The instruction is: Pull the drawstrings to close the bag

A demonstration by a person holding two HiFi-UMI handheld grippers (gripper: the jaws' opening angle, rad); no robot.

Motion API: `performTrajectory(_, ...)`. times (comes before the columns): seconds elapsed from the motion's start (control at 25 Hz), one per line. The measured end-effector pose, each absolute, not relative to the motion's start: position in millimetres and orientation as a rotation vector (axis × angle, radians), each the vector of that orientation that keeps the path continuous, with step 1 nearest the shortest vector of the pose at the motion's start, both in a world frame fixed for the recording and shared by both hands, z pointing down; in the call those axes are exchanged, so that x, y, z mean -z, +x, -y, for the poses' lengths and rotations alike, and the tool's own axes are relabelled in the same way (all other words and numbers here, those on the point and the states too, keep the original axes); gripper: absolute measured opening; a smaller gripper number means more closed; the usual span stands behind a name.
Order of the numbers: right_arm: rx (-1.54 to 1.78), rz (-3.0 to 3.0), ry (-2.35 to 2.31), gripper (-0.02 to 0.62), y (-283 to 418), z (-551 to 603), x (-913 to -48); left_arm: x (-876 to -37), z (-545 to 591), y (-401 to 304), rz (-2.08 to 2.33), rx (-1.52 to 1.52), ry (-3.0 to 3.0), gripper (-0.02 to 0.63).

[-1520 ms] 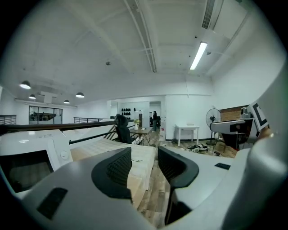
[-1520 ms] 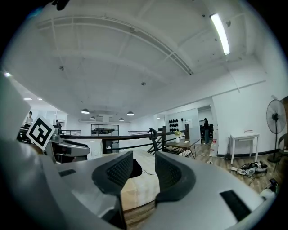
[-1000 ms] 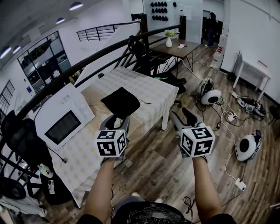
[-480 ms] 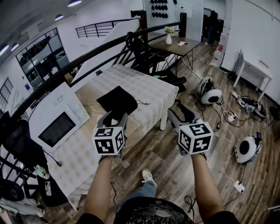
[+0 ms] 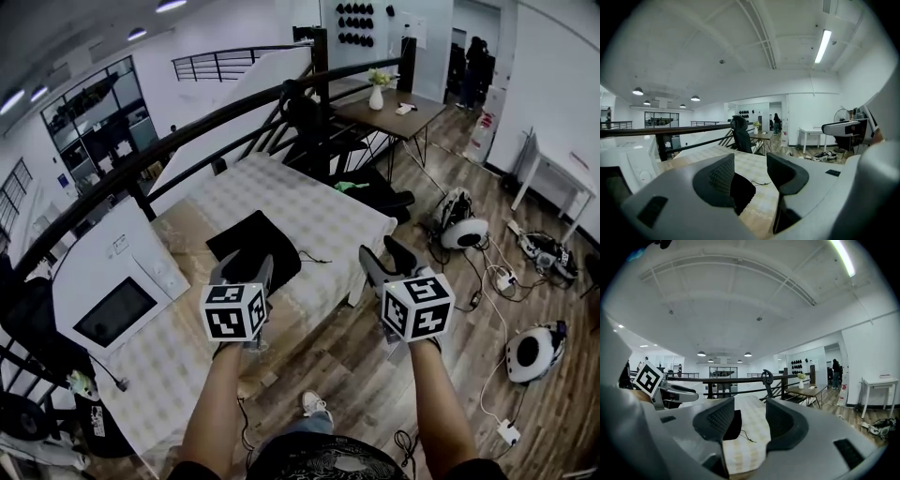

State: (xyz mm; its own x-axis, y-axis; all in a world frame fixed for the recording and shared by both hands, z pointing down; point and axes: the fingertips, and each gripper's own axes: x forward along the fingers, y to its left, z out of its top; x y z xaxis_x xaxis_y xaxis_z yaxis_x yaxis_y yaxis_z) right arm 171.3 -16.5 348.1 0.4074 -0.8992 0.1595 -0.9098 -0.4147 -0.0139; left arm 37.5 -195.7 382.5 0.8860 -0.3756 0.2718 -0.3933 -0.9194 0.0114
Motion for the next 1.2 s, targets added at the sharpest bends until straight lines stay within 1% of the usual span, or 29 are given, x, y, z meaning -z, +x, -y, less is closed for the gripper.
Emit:
performTrajectory(0.28, -0.229, 1.692, 2.529, 0.195, 217.4, 94.8, -342.9, -379.0, 270.6, 71.5, 0.679, -0.401, 2.95, 0.219)
performTrajectory(0.52, -0.227, 1.758, 2.482, 0.195, 239.0, 159.3, -339.8, -379.8, 326.6, 80.2, 0.765, -0.396, 2.912, 0.221)
performTrajectory(0.84, -0.232, 1.824, 2.428, 0.195, 246.1, 213.8, -342.5, -380.8, 372.3, 78.7, 0.841, -0.383, 2.875, 0.221)
performTrajectory(1.2, -0.219, 1.892, 2.371, 0.195, 244.3, 246.2, -342.8, -380.1, 391.5, 69.4, 0.905, -0.383, 2.865, 0.222)
